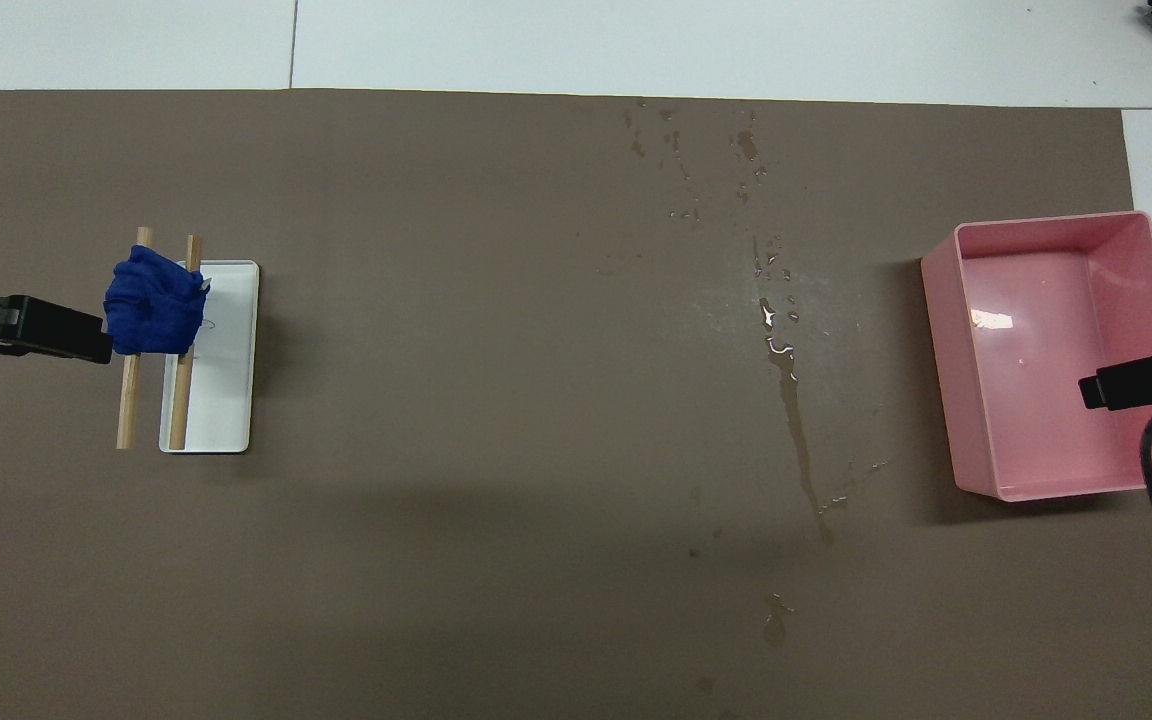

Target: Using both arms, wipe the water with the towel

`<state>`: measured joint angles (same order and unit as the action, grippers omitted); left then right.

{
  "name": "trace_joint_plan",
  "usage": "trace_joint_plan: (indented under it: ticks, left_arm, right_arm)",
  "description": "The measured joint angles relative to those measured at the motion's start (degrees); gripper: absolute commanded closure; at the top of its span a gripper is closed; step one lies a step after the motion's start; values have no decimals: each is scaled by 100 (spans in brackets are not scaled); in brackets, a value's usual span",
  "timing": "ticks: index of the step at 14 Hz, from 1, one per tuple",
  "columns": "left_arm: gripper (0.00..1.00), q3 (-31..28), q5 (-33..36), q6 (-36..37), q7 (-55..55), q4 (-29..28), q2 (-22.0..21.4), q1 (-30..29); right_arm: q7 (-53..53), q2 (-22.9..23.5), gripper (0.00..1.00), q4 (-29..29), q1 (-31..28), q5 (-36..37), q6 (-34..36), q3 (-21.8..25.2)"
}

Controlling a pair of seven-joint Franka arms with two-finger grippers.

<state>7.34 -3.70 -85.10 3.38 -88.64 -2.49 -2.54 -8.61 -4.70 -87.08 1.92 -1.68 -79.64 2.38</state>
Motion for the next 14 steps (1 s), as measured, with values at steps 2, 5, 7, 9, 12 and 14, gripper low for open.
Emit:
trace_joint_plan:
  ticks: [2,5,7,9,12,14]
  left_arm:
    - [0,-7,3,11,8,0,0,-1]
    - [0,-30,8,40,-6,-13,0,-9]
    - [0,-62,82,-8,-375,-46,-3,-23]
    - [0,-56,275,-450,-902,-304,-61,-22]
    - [0,-36,393,-1324,-1428,-1073,-172,-21]
    - [0,-27,742,-1987,-1972,-1516,-66,-18]
  right_arm:
    - [0,0,0,0,0,0,0,0]
    - [0,0,0,0,0,0,0,0]
    - [0,-1,0,0,0,0,0,0]
    - [0,-8,0,0,-1,0,0,1]
    - [0,-15,0,0,-4,0,36,15]
    - [-20,-65,0,1,-7,0,239,52]
